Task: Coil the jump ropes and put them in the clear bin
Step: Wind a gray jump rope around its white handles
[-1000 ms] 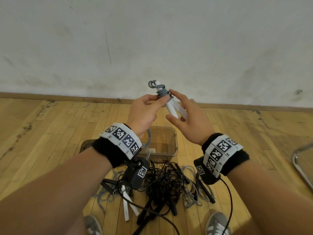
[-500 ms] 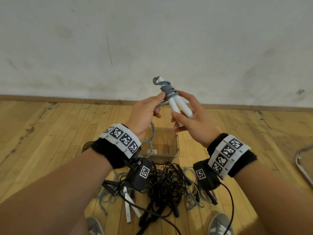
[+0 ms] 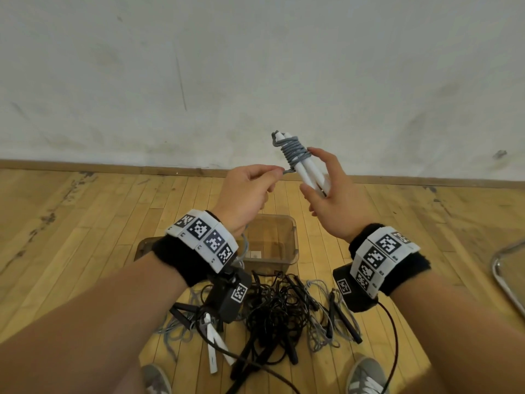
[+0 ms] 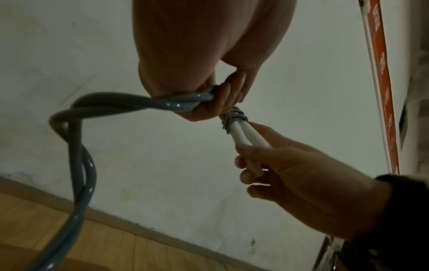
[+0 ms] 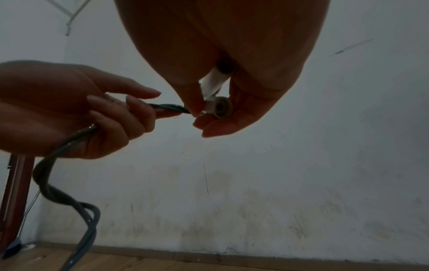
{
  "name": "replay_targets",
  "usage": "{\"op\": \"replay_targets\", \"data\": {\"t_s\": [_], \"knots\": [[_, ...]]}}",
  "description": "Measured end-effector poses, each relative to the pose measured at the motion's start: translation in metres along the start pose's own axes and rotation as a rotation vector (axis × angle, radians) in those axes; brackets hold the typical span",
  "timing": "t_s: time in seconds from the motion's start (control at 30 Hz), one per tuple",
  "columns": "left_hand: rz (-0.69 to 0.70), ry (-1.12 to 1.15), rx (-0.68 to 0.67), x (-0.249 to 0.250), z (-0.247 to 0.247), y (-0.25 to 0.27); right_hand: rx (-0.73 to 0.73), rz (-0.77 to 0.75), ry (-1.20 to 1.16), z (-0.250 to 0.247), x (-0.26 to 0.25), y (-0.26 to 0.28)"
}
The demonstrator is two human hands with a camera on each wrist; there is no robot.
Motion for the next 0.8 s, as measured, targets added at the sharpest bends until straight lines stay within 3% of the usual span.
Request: {"op": "replay_targets", "data": {"t_s": [0.6,0.8], "knots": [[0.028,-0.01,0.111,0.009,0.008,0.011,0.072,-0.038,0.169,0.01,-0.009,0.006],[-0.009,-0.025,0.192,0.007,0.0,0.011,0.002,-0.067,0.094,0.021,-0.016,0.012]]}}
Point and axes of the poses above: each hand's wrist, its own y-axis away from the middle knuckle, its own z-axis out of the palm, x = y × z, the point moved 5 cm from there along -y, towards the middle knuckle, and after that the axes turned 1 degree about -x, right-handed, at the moved point
